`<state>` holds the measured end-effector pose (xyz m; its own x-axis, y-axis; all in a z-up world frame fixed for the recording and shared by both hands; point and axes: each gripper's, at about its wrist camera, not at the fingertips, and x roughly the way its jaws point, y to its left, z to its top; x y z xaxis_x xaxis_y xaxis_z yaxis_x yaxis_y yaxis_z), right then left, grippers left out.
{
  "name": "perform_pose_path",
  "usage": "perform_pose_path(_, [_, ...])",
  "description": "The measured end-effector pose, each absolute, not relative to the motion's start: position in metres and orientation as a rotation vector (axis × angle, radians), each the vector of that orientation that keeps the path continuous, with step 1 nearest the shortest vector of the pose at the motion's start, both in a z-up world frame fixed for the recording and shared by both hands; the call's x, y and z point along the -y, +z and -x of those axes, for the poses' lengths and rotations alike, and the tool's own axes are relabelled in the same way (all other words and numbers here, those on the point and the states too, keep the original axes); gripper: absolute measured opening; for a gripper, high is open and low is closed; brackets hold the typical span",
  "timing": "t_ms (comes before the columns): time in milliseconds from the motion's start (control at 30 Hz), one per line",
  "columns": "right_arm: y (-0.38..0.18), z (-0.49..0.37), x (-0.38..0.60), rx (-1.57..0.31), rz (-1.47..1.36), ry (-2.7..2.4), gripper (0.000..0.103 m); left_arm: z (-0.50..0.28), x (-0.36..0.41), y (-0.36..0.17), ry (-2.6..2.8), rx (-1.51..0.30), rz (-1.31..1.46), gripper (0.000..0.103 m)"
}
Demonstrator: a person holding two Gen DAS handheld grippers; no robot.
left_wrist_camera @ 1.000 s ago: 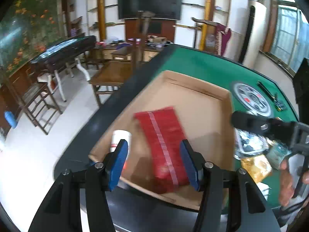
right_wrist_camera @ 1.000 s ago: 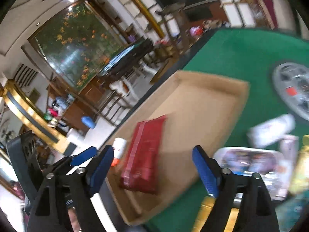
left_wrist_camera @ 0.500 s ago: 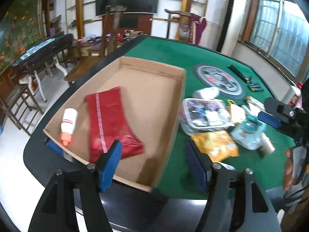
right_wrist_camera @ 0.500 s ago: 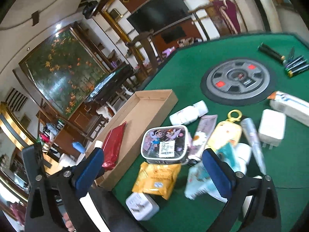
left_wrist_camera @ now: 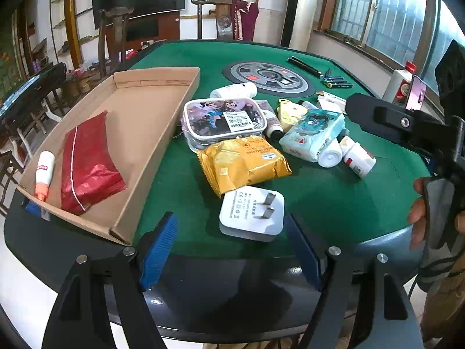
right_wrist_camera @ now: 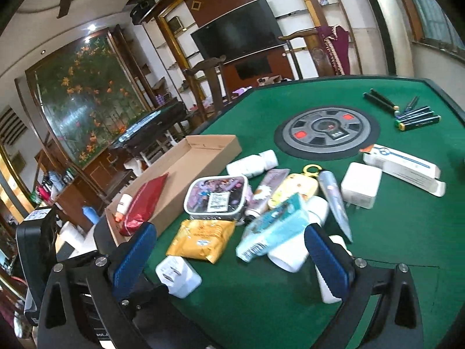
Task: Organize objects
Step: 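Move the left gripper back to the table and grasp the white plug charger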
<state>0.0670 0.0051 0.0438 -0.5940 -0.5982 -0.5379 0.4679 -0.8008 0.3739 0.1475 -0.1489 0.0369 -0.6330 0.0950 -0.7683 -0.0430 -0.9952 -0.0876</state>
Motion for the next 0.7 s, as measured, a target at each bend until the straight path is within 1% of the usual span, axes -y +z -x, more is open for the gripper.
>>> perform_pose_path(167, [0.041,-0.070,-0.017,0.266,-0.912,-2.386,0.103,-0.146,0.150,0.031,2.746,0.117,1.286,0.076])
perform_pose_path(367, [0.041,-0.073,-0.025,0.257,-0.928,-2.403,0.103,-0.131,0.142,0.018,2.699,0.065,1.296,0.076])
perform_pose_path(533, [0.046,-0.081,-0.036,0.179,-0.879,-2.455,0.103,-0.121,0.138,0.010,2.707,0.052,1.312,0.076])
perform_pose_path(633, [0.043,-0.081,-0.045,0.143,-0.902,-2.485,0.103,-0.120,0.137,0.010,2.718,0.038,1.300,0.075])
perform_pose_path(667, [0.042,-0.081,-0.049,0.143,-0.910,-2.493,0.103,-0.121,0.136,0.010,2.723,0.032,1.293,0.068])
perform_pose_path(700, [0.041,-0.080,-0.053,0.143,-0.920,-2.502,0.103,-0.121,0.135,0.010,2.731,0.026,1.280,0.054])
